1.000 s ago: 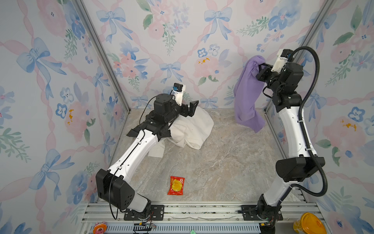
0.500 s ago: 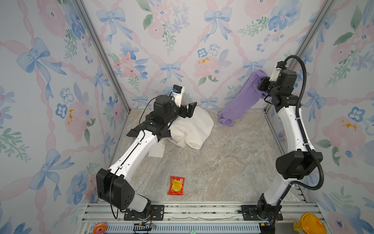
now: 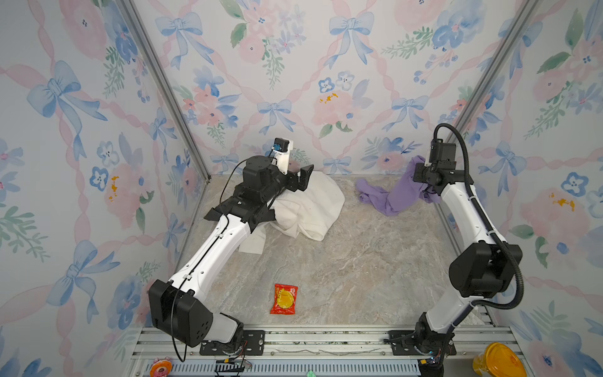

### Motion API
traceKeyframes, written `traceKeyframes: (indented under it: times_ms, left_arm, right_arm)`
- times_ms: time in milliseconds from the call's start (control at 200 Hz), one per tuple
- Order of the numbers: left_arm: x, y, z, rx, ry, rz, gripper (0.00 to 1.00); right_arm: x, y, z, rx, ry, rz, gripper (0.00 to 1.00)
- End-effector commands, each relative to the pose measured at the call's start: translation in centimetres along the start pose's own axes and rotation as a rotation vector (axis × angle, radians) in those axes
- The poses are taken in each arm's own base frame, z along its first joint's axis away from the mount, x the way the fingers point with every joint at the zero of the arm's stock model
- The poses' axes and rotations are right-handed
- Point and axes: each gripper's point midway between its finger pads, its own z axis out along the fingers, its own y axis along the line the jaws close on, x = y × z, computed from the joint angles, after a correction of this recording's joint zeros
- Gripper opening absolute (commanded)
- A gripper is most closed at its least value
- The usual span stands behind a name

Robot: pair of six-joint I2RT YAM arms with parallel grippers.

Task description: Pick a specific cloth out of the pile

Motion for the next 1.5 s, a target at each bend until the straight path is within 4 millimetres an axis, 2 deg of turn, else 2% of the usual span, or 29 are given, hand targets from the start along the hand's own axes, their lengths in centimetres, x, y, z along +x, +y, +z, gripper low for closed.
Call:
traceKeyframes:
  times_ms: [0, 195, 375, 570, 740, 890, 1005, 1085, 1210, 1340, 1395, 1425, 1495]
  left_arm:
    - [-0.6, 0.4, -0.9, -0.021, -0.022, 0.007, 0.98]
    - [-0.5, 0.8, -1.6, -0.050, -0.025, -0.002, 0.98]
    - [-0.4, 1.1, -2.1, -0.068, -0.027, -0.008, 0.98]
    - [0.0, 1.4, -2.4, -0.082, -0.022, -0.016, 0.98]
    - [0.9, 2.4, -2.7, -0.129, -0.009, -0.030, 0.98]
    - [2.0, 3.9, -3.1, -0.187, 0.006, -0.067, 0.98]
    - [3.3, 5.5, -3.5, -0.249, 0.022, -0.093, 0.98]
    - [4.3, 6.6, -4.2, -0.297, 0.021, -0.109, 0.98]
    - [6.2, 8.6, -6.3, -0.369, -0.034, -0.143, 0.98]
    - [8.4, 10.6, -9.7, -0.463, -0.144, -0.153, 0.98]
    - [9.4, 11.4, -11.0, -0.516, -0.168, -0.148, 0.98]
    - [11.3, 11.9, -11.6, -0.546, -0.141, -0.144, 0.98]
    - [13.4, 12.7, -12.7, -0.601, -0.113, -0.111, 0.98]
  right_arm:
    - [4.4, -0.7, 1.1, 0.037, 0.150, -0.054, 0.05]
    - [12.1, 1.4, 3.9, -0.044, 0.443, -0.103, 0.08]
    - [17.5, 3.6, 5.4, -0.129, 0.648, -0.069, 0.15]
    - [21.5, 3.9, 6.3, -0.131, 0.792, -0.071, 0.19]
    - [22.8, 4.4, 6.2, -0.158, 0.828, -0.047, 0.28]
    - [22.1, 4.8, 5.1, -0.191, 0.832, -0.053, 0.46]
    - [20.0, 5.1, 3.5, -0.229, 0.766, -0.019, 0.60]
    - [18.2, 5.3, 2.1, -0.262, 0.692, 0.009, 0.66]
    - [14.7, 5.2, -0.3, -0.298, 0.520, 0.051, 0.74]
    - [10.7, 4.3, -3.1, -0.308, 0.240, 0.085, 0.83]
    - [10.1, 3.7, -4.0, -0.296, 0.142, 0.094, 0.86]
    - [9.9, 3.4, -4.3, -0.291, 0.092, 0.101, 0.88]
    - [9.9, 2.7, -4.9, -0.277, -0.010, 0.112, 0.91]
